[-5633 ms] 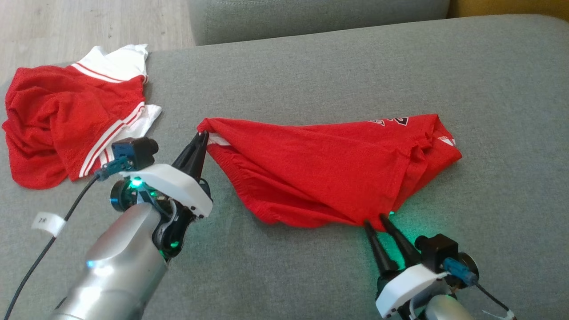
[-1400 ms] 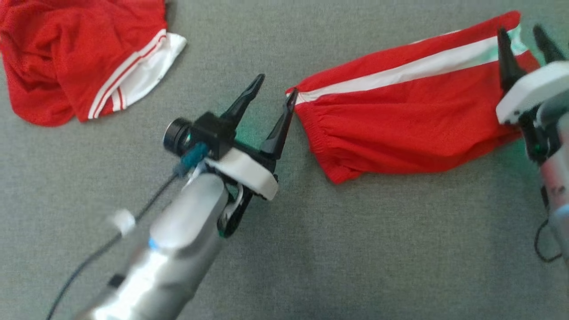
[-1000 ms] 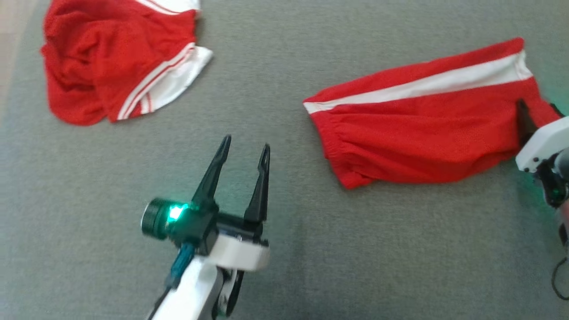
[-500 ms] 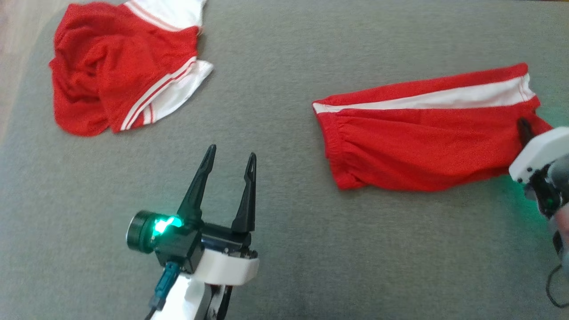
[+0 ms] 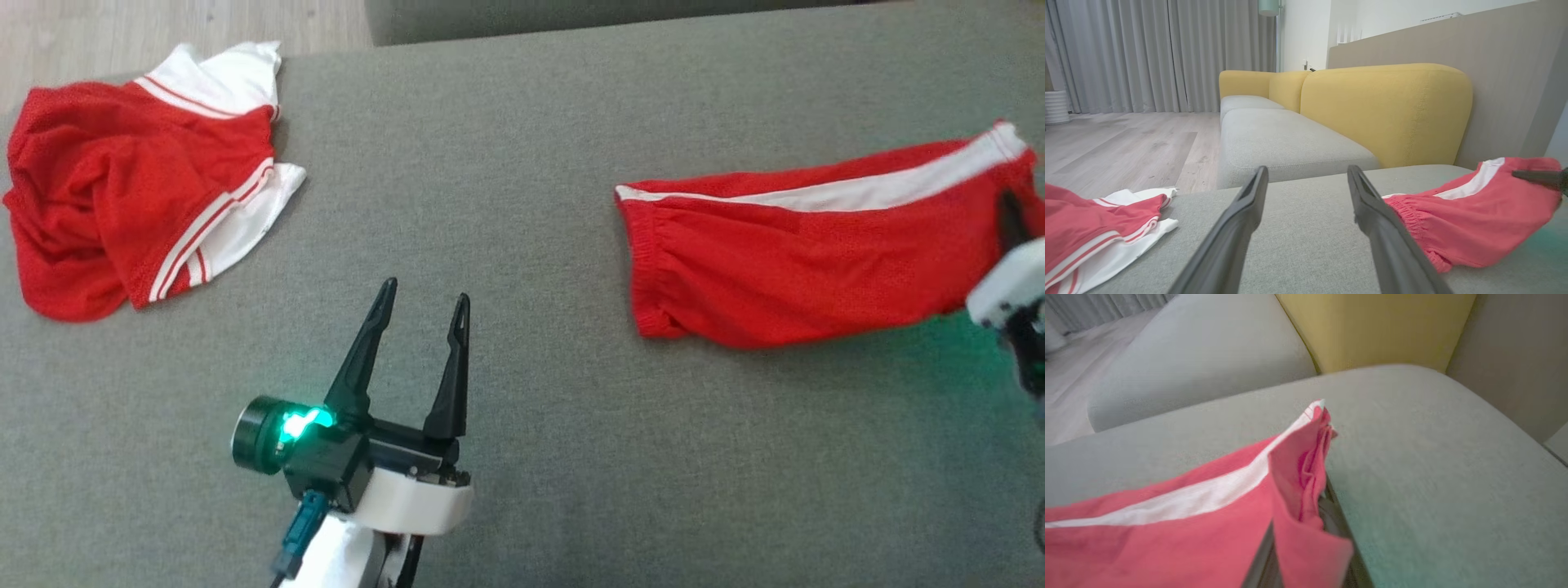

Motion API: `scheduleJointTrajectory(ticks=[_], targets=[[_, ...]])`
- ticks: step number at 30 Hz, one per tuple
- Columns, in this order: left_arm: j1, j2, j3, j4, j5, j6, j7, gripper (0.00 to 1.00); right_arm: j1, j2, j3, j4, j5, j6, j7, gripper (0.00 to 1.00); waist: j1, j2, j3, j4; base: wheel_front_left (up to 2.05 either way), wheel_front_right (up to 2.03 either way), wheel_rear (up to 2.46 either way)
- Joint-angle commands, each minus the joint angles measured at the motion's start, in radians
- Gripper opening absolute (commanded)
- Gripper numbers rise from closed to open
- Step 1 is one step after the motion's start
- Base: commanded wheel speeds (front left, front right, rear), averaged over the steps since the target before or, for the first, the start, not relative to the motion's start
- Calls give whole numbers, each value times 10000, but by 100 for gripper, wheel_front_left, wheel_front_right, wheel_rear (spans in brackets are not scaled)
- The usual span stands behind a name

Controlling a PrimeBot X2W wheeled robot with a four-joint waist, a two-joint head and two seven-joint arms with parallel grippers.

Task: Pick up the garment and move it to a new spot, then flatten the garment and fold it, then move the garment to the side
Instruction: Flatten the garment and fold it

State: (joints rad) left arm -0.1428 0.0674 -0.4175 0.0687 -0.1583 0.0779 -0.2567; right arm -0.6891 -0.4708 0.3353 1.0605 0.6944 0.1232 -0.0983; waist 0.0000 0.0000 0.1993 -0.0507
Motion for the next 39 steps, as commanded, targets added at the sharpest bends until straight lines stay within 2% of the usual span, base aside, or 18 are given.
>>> scheduleJointTrajectory(ticks=[1,10,16,17,18,19,22,27,32,33,39], targets=[[-45,-68,339,-211,75,-61,-51,100,-367,12,316,-576,-80,75,-198,0,0,0,-176,-58,0,0,0],[253,-123,358,-22,72,-202,-51,100,-436,1019,1412,-3089,-56,75,165,0,0,0,-687,285,0,0,0],[375,-152,262,101,-24,-232,-51,100,537,1978,2501,-4218,-283,75,1240,0,0,0,-767,811,0,0,0],[382,-154,258,110,-36,-233,-51,100,756,2121,2663,-4297,-317,75,1443,4,0,0,-763,886,0,0,0],[387,-157,248,119,-45,-242,-51,100,978,2231,2806,-4352,-358,75,1617,44,0,0,-762,966,0,0,0],[388,-159,231,130,-53,-253,-51,100,1178,2315,2829,-4374,-392,75,1689,100,0,0,-771,1045,0,0,0],[422,-164,210,147,-69,-250,-51,100,1638,2476,2388,-4420,-523,75,1356,100,0,0,-861,1195,0,0,0],[621,-167,326,-16,-82,-134,-51,100,2333,2492,1193,-4778,-844,75,62,100,0,0,-1148,1220,0,0,0],[1268,-169,751,-258,-125,121,-51,100,3883,2599,-313,-5338,-988,75,-1306,100,0,0,-1818,1025,0,0,0],[1619,-170,987,-351,-89,239,-51,100,4607,2595,-655,-5684,-1226,75,-1529,100,0,0,-2081,933,0,0,0],[2583,-170,1602,-673,15,468,-51,100,6574,3009,-1459,-7296,-2148,75,-1629,100,0,0,-2686,693,0,0,0]])
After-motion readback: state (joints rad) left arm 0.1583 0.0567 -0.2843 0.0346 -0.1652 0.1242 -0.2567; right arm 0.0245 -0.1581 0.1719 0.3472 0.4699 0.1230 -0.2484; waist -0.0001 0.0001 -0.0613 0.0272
